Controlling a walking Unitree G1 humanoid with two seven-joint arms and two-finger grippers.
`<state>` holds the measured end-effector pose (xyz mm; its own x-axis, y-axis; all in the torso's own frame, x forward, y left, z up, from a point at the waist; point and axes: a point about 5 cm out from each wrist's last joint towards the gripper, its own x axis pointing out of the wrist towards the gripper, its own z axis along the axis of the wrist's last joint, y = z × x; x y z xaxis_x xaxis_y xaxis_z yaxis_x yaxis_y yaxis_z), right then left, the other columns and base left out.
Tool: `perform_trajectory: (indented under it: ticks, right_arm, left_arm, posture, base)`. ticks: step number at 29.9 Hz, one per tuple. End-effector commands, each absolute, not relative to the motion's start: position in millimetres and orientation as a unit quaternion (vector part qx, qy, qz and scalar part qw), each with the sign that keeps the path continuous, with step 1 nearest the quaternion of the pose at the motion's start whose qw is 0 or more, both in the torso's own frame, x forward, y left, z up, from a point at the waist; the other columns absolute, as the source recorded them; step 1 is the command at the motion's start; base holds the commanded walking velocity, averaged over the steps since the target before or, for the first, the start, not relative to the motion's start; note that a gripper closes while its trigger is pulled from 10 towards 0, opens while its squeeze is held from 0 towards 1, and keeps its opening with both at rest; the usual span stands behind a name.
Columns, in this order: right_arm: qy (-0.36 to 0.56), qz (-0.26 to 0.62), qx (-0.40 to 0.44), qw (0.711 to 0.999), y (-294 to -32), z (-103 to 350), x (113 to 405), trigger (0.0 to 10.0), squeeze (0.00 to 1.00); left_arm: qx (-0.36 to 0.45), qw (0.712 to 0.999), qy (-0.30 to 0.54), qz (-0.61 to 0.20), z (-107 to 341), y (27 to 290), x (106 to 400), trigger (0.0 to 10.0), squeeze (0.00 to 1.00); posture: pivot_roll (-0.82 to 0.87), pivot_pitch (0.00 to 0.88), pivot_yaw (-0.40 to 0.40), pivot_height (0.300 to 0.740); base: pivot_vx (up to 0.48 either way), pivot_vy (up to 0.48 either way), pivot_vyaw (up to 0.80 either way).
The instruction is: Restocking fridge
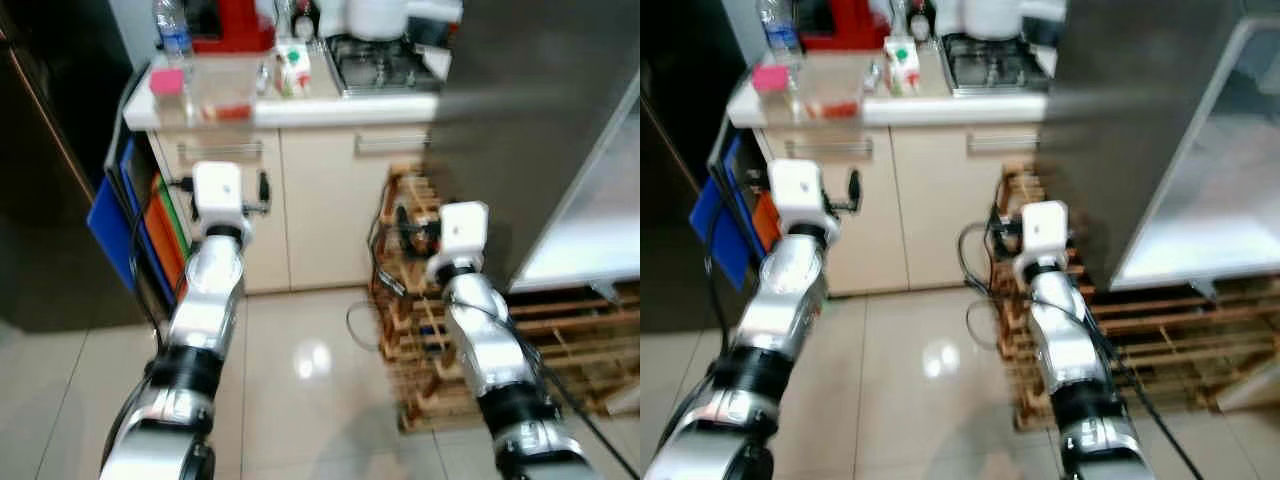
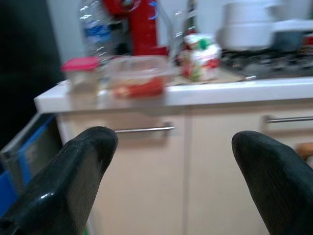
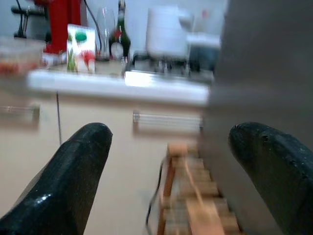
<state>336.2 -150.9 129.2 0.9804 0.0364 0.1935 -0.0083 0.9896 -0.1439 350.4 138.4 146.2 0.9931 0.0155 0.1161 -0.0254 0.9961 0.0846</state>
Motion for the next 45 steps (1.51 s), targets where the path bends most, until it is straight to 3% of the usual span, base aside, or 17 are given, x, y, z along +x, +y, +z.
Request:
perform_trajectory:
  ticks: [1, 13, 21, 25, 31, 45]
  right_arm:
    - [-0.143, 0.03, -0.076, 0.986, -137, 149, 341, 10.0, 0.0]
    - [-0.148, 0.04, -0.071, 0.986, -128, 153, 345, 10.0, 0.0]
    - [-0.207, 0.046, -0.063, 0.975, -124, 175, 340, 10.0, 0.0]
    - [-0.208, 0.047, -0.059, 0.975, -123, 177, 341, 10.0, 0.0]
    - [-0.248, 0.048, -0.024, 0.967, -118, 203, 340, 10.0, 0.0]
    - [-0.293, 0.049, 0.008, 0.955, -114, 242, 343, 10.0, 0.0]
  left_arm:
    - [0.046, 0.997, -0.057, 0.015, 147, 144, 352, 10.0, 0.0]
    - [0.056, 0.996, -0.064, 0.007, 147, 139, 347, 10.0, 0.0]
    - [0.061, 0.984, -0.166, 0.025, 189, 145, 346, 10.0, 0.0]
    - [0.057, 0.982, -0.175, 0.027, 197, 146, 348, 10.0, 0.0]
    - [0.085, 0.971, -0.222, -0.02, 220, 129, 342, 10.0, 0.0]
    - [0.084, 0.971, -0.219, -0.04, 217, 123, 339, 10.0, 0.0]
  posture:
    - [-0.02, 0.0, 0.01, 0.74]
    - [-0.02, 0.0, 0.012, 0.74]
    - [-0.02, 0.0, 0.01, 0.74]
    - [-0.02, 0.0, 0.01, 0.74]
    - [-0.01, 0.0, 0.013, 0.74]
    - [-0.01, 0.0, 0.016, 0.74]
  base:
    - [0.48, 0.0, 0.0]
    - [0.48, 0.0, 0.0]
    - [0.48, 0.0, 0.0]
    - [0.48, 0.0, 0.0]
    - [0.48, 0.0, 0.0]
    - [0.48, 0.0, 0.0]
